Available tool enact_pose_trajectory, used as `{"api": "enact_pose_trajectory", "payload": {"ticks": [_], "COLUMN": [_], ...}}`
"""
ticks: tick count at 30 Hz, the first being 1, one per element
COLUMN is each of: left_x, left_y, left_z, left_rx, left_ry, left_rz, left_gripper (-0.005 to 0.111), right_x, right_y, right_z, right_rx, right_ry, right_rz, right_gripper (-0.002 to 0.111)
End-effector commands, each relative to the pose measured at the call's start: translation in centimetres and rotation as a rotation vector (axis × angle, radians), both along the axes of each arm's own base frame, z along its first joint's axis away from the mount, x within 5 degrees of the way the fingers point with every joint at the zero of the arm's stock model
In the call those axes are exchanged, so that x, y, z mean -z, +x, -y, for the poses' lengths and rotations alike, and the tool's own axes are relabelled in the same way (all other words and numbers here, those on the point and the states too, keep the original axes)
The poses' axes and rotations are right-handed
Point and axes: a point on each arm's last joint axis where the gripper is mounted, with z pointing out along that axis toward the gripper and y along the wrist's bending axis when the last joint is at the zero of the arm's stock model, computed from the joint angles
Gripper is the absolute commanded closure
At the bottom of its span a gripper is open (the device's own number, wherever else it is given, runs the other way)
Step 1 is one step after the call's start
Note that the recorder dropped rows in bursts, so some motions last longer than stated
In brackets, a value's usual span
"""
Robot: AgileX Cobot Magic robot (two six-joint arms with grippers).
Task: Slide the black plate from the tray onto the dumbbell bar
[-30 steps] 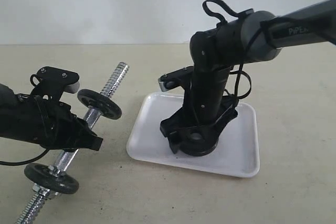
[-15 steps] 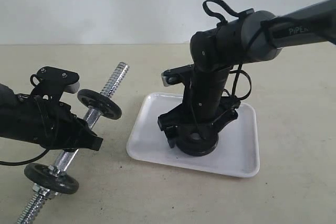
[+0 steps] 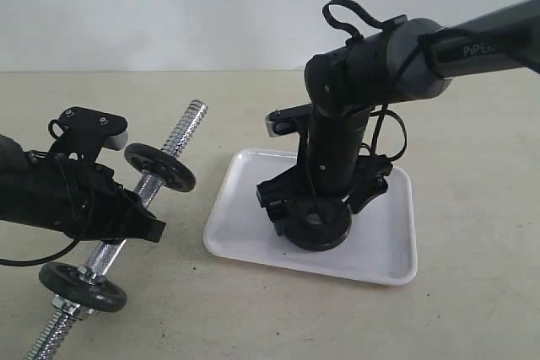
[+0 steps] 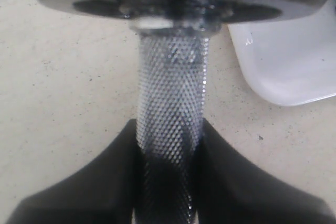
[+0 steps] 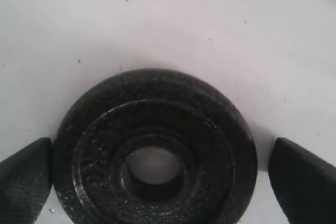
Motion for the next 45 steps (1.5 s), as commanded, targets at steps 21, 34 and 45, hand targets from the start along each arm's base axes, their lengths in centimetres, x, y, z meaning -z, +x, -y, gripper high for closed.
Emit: {"api": "enact_pose_trajectory", "payload": {"ticks": [21,34,45], "left_x": [-2.13,-2.13,-2.13], "left_y": [0.82,0.83,0.83], "left_z": [-0.12,-0.13,-0.13], "left_rx": [-0.040,-0.041,-0.041], "left_ry": [-0.019,-0.019,-0.019], "left_rz": [0.098,0.099,0.099], "left_gripper": [0.102,0.102,0.102], "right_x": [-0.02,-0.05,-0.07], "right_y": [0.32,0.43,0.52], "right_z": [0.60,0.21,0.13], "right_rx": [-0.010,0.015,0.016], "right_ry": [-0.064,-0.017,-0.007], "right_rz": [0.027,0.038,0.048], "right_gripper": [0.003,0.003,0.003]}}
